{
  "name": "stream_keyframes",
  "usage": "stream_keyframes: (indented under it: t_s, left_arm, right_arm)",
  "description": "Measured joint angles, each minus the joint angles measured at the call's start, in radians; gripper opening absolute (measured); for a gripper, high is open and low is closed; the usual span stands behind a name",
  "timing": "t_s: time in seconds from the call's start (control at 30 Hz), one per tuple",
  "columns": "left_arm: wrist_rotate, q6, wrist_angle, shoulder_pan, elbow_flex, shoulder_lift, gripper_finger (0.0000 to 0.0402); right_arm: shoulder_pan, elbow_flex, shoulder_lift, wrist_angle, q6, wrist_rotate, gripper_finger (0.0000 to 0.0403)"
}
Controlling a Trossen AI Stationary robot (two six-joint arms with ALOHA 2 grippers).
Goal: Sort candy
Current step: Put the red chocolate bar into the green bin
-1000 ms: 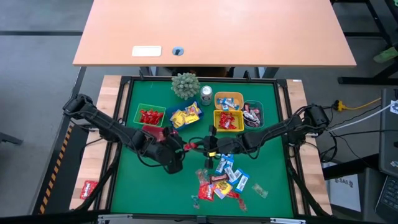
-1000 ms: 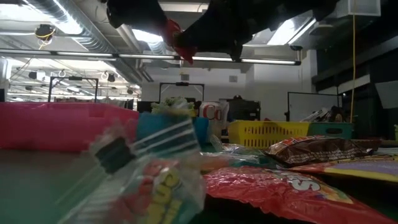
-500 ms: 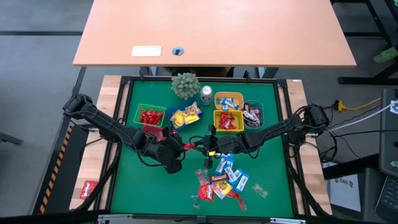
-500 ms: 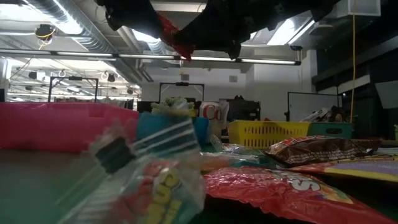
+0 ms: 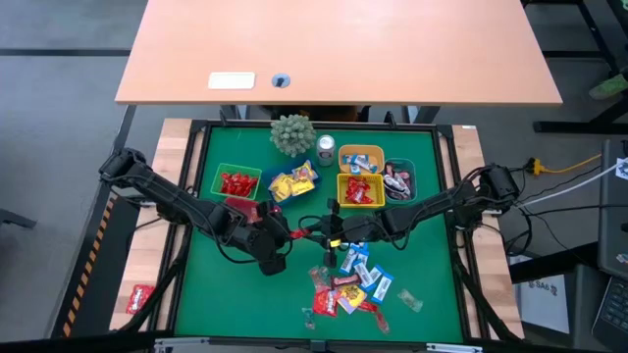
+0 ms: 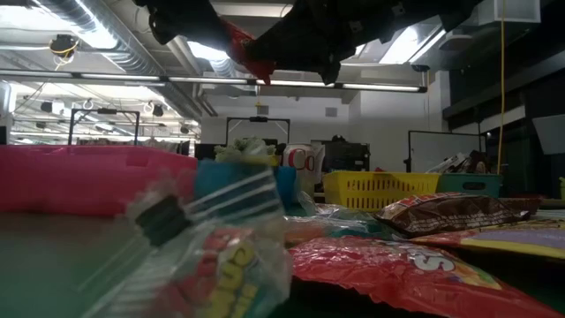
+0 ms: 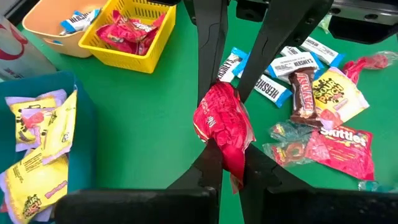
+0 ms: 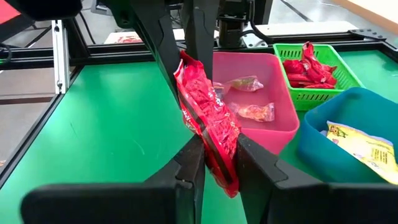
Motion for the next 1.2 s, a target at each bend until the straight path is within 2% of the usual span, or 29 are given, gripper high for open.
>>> stream_keyframes:
  t_s: [0.17,0.43,0.6,0.97,1.2]
  left_arm:
    - [0.002,-0.006,0.000,0.000,0.000,0.000,0.0016]
    - [0.053,-0.085,-0.007,0.021,0.000,0.000,0.0016]
    - [0.143,-0.091,-0.093,0.071,0.000,-0.005,0.0016]
    - [0.151,-0.106,-0.534,0.235,-0.001,-0.006,0.0016]
    - [0.143,-0.054,-0.653,0.322,-0.001,-0.033,0.0016]
  right_arm:
    - [0.000,0.000,0.000,0.000,-0.001,-0.008,0.0082]
    - [0.000,0.000,0.000,0.003,-0.006,-0.009,0.0169]
    - [0.000,0.000,-0.016,-0.045,-0.009,-0.009,0.0204]
    - [0.000,0.001,-0.132,-0.308,-0.009,-0.010,0.0211]
    - [0.000,0.001,-0.132,-0.417,-0.008,-0.010,0.0211]
